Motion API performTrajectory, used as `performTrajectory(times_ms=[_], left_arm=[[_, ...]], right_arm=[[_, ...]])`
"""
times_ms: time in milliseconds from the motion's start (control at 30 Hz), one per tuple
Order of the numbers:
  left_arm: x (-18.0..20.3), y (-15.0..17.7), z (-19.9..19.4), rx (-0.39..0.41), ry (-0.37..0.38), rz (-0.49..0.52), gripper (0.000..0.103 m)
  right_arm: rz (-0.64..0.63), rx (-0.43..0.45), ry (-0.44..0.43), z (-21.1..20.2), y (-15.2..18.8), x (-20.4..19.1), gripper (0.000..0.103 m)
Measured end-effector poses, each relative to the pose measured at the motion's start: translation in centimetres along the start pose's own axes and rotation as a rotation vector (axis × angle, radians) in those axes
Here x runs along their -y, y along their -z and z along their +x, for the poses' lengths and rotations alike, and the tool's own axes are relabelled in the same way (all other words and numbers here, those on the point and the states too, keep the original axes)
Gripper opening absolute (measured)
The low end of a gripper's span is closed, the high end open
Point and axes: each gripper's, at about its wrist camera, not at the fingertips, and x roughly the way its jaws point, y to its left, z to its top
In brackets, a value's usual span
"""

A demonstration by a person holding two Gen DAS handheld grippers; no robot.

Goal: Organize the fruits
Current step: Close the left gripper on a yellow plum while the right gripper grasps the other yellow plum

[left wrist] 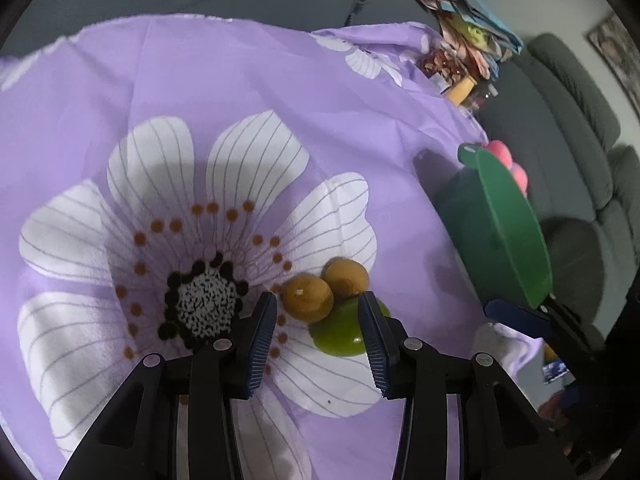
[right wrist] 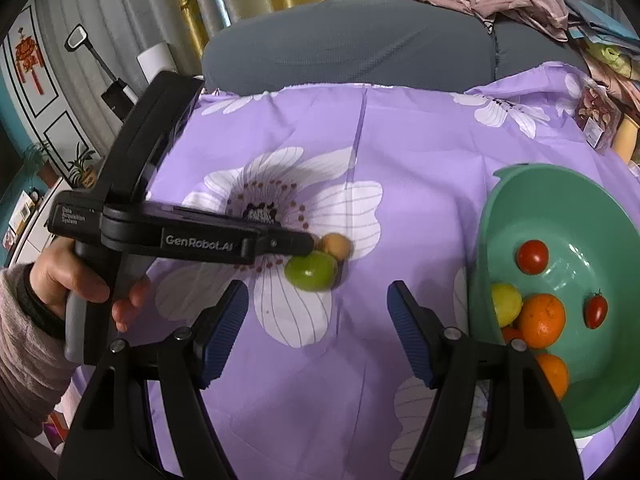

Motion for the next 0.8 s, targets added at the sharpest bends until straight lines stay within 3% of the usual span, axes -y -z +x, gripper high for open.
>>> performTrajectory(times_ms=[100,267,533,667,800], left_arm=[[-0.9,-0.4,0.3,-0.025,0.046,-0.054,0.043],[-2.0,-0.8,0.4,-0.039,0.059,-0.119,0.041],[1.3,-0.3,1.0,-0.041,-0.114,0.060,0.041],[2.6,0.0,1.7,-0.036,-0.243,0.184,0.031],[1.8,0.0,1.3,-0.015,-0.250,0.166,0.029]], right_arm=[[-0.002,0.003,0.004,0.0,-0.1,-0.1,0.072],[0.001,0.004,0.002,-0.2,-0.1,0.0,0.072],[-0.003,0.004,0.002,-0.2,-0.1,0.0,0.072],[-0.015,0.005,0.010,-0.4,-0.1,-0.3,0.072],[-0.017,0.006,0.018,-0.3,-0.4,-0.3,0.072]])
